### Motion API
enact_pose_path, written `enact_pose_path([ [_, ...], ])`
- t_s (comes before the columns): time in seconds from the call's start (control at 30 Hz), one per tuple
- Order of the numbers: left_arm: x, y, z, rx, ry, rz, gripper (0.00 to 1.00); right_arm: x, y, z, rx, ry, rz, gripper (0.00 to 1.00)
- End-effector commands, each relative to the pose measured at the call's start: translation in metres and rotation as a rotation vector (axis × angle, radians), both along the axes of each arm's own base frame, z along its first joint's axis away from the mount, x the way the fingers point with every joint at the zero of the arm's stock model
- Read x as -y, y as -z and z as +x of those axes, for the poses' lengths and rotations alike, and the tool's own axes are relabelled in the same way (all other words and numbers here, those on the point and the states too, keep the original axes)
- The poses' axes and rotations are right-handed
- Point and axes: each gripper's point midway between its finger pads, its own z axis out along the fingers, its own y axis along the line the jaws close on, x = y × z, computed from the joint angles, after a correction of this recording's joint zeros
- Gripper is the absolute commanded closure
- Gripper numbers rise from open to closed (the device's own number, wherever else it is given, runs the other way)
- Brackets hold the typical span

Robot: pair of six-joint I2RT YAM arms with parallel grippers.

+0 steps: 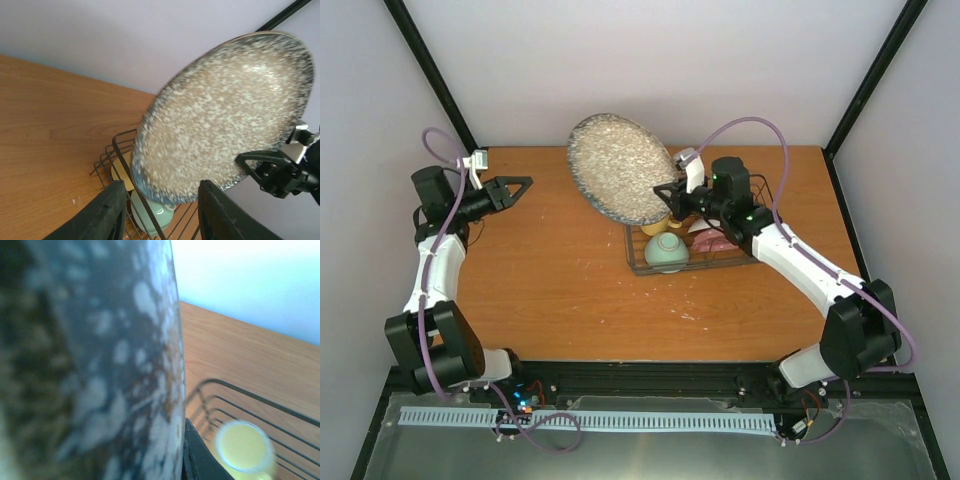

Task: Load the mixed dishes into the dish rack

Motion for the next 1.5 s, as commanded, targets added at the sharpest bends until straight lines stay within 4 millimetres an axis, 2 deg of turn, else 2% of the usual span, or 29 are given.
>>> enact_pose_path([
  [0.0,-0.004,-0.007,0.008,-0.001,-0.021,0.005,0.57,0.024,-0.104,0.004,0.346,0.078,0.14,0.97],
  [0.2,-0.009,0.004,0.014,-0.015,-0.049,0.041,0.54,0.038,-0.113,-0.008,0.446,0.103,0.043,0.97],
  [0.4,-0.016,0.021,0.023,-0.03,-0.063,0.074,0.55,0.059,-0.129,-0.051,0.623,0.06,-0.104,0.97],
  [0.5,-0.02,0.035,0.024,-0.072,-0.075,0.077,0.55,0.078,-0.128,-0.067,0.693,0.091,-0.209,0.97],
  [0.67,-0.026,0.048,0.028,-0.095,-0.085,0.079,0.56,0.113,-0.122,-0.091,0.825,0.17,-0.399,0.97],
  [0.87,-0.029,0.063,0.03,-0.125,-0.082,0.074,0.57,0.15,-0.115,-0.098,0.904,0.282,-0.61,0.97],
  [1.03,-0.029,0.077,0.031,-0.151,-0.08,0.069,0.57,0.17,-0.119,-0.103,0.935,0.334,-0.707,0.97],
  [1.2,-0.03,0.086,0.031,-0.169,-0.081,0.061,0.58,0.18,-0.138,-0.116,0.977,0.357,-0.704,0.97],
  [1.47,-0.029,0.086,0.031,-0.155,-0.074,0.057,0.58,0.176,-0.174,-0.134,1.084,0.376,-0.589,0.97],
])
